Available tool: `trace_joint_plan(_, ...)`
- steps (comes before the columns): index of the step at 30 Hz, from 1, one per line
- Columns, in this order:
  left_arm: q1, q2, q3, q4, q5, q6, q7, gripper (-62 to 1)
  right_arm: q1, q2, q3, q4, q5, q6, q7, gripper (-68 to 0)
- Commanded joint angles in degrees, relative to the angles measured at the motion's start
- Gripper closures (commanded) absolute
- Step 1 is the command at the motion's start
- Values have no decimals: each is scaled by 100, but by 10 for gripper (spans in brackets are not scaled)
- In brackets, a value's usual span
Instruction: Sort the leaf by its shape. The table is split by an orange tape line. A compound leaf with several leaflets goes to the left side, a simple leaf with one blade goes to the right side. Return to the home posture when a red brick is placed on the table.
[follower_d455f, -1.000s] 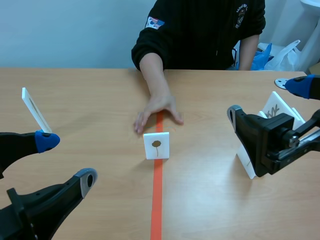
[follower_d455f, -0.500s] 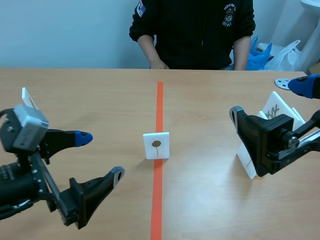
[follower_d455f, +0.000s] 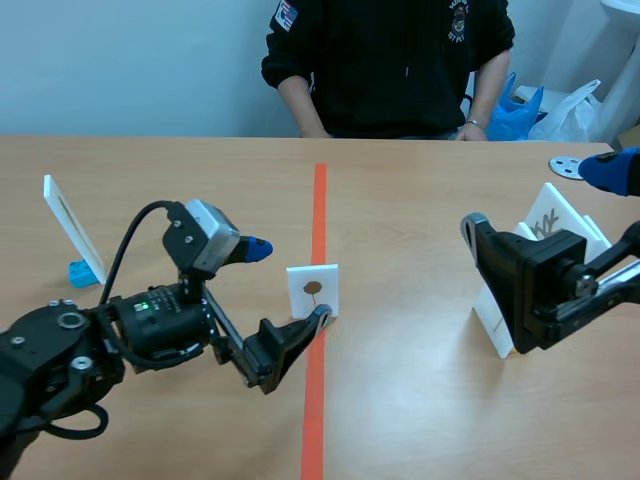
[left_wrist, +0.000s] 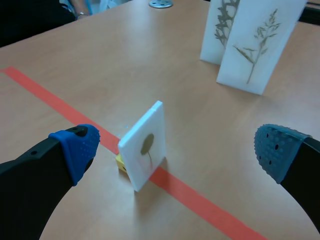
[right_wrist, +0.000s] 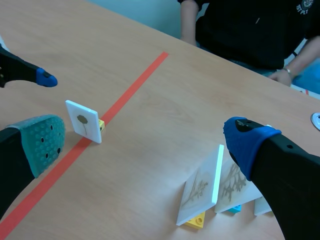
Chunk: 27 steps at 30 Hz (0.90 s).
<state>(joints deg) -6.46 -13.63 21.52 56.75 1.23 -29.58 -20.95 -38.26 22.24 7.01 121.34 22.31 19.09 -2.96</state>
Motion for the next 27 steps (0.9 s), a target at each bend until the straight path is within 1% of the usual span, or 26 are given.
trace_joint_plan(1, -170, 140, 22, -35, 81, -44, -188, -623, 66, -2, 17, 4, 39, -24, 96, -679)
trace_joint_plan(4, -439, 332, 153, -411, 326, -2, -334, -623, 66, -2, 17, 4, 39, -24, 94, -679)
trace_joint_plan(7, -662, 496, 321, -750, 522, 111, -494, -623, 66, -4, 17, 4, 39, -24, 96, -679)
trace_joint_plan(12, -968, 723, 529, -1255, 597, 584, -570, -623, 66, -4, 17, 4, 39, -24, 94, -679)
trace_joint_plan(14, -1084, 769, 557, -1429, 638, 662, -632, -623, 63, -4, 17, 4, 39, -24, 92, -679)
trace_joint_plan(17, -1235, 789, 557, -1644, 850, 789, -627, -623, 63, -42, 17, 4, 39, -22, 94, -679)
trace_joint_plan(19, -1281, 774, 557, -1777, 850, 828, -627, -623, 63, -116, 15, 4, 42, -22, 94, -679)
trace_joint_plan(22, -1276, 772, 557, -1971, 852, 999, -649, -623, 66, -245, 15, 4, 42, -20, 96, -679)
trace_joint_plan(27, -1257, 776, 557, -2192, 855, 1001, -782, -623, 66, -306, 11, 4, 44, -20, 96, -679)
